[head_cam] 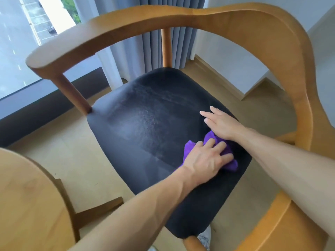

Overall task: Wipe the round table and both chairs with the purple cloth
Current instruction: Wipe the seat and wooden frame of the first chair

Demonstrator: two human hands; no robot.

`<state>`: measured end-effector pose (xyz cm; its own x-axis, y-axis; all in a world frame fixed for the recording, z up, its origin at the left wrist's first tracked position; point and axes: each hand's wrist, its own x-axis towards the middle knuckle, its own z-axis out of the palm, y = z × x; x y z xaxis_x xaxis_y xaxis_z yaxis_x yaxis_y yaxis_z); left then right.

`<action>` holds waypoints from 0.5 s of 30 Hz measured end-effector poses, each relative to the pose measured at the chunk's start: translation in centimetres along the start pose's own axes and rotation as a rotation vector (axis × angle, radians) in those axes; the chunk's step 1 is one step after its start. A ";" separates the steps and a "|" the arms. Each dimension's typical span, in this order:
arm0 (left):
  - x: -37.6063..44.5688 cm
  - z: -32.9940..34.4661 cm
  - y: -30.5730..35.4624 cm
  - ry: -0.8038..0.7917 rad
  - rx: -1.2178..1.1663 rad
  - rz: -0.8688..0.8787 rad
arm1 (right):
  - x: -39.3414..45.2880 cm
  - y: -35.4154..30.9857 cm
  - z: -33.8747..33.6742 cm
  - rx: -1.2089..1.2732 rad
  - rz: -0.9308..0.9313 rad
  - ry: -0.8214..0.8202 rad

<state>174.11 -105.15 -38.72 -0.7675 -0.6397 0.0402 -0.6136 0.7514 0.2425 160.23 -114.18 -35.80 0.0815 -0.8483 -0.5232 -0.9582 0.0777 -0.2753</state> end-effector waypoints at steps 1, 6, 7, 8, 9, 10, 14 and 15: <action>-0.6 -0.4 -1.9 0.037 -0.005 -0.038 | -0.2 -0.4 0.5 -0.005 0.018 0.025; -6.0 -3.8 -13.5 0.148 0.073 -0.344 | -1.6 -2.0 2.6 0.018 0.049 0.041; -7.0 -4.3 -15.1 0.162 0.093 -0.445 | -1.8 -2.2 2.7 0.023 0.054 0.027; -7.7 -4.6 -16.1 0.176 0.100 -0.566 | -2.0 -2.2 2.8 0.032 0.061 0.012; -7.8 -4.6 -16.1 0.193 0.098 -0.697 | -2.1 -2.3 2.8 0.047 0.064 -0.004; -7.3 -4.5 -15.3 0.210 0.092 -0.815 | -2.2 -2.4 2.7 0.067 0.062 -0.021; -3.2 -2.1 -6.2 0.185 0.023 -0.788 | -2.3 -2.8 1.5 0.153 0.076 -0.070; -2.3 -1.3 -3.2 0.159 -0.002 -0.678 | -2.3 -2.7 1.2 0.151 0.081 -0.079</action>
<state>178.10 -106.26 -38.38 -0.1788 -0.9837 0.0210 -0.9473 0.1779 0.2666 163.01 -111.84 -34.79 0.0332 -0.7928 -0.6085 -0.9109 0.2265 -0.3449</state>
